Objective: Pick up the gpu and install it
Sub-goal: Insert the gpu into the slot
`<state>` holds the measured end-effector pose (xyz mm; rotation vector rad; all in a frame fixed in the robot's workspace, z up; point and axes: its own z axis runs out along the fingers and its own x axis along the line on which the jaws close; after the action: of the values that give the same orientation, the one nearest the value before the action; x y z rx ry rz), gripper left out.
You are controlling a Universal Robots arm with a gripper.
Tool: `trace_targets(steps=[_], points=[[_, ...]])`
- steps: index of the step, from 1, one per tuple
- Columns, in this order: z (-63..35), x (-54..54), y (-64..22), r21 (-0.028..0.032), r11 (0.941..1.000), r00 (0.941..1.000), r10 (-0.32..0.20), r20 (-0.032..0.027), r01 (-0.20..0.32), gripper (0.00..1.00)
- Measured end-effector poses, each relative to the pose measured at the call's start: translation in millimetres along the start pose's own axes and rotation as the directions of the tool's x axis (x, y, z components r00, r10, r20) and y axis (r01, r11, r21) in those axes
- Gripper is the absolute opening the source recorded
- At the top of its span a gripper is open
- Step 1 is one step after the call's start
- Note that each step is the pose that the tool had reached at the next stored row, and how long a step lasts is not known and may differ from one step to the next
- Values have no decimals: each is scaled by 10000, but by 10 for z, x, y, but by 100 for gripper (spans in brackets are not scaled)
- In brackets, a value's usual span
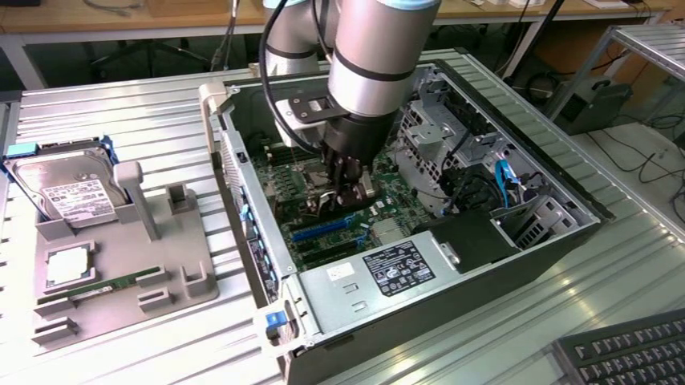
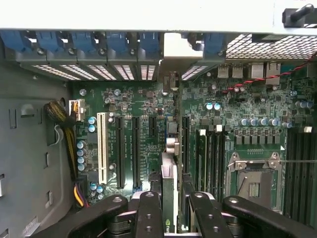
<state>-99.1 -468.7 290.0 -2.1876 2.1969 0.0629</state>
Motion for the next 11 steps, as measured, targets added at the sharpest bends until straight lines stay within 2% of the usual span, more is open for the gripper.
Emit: trace_targets(steps=[4,11], points=[[17,1,0,-32,10000,10000,2,-2,-2,26],[33,2,0,-43,10000,10000,2,-2,-2,26]])
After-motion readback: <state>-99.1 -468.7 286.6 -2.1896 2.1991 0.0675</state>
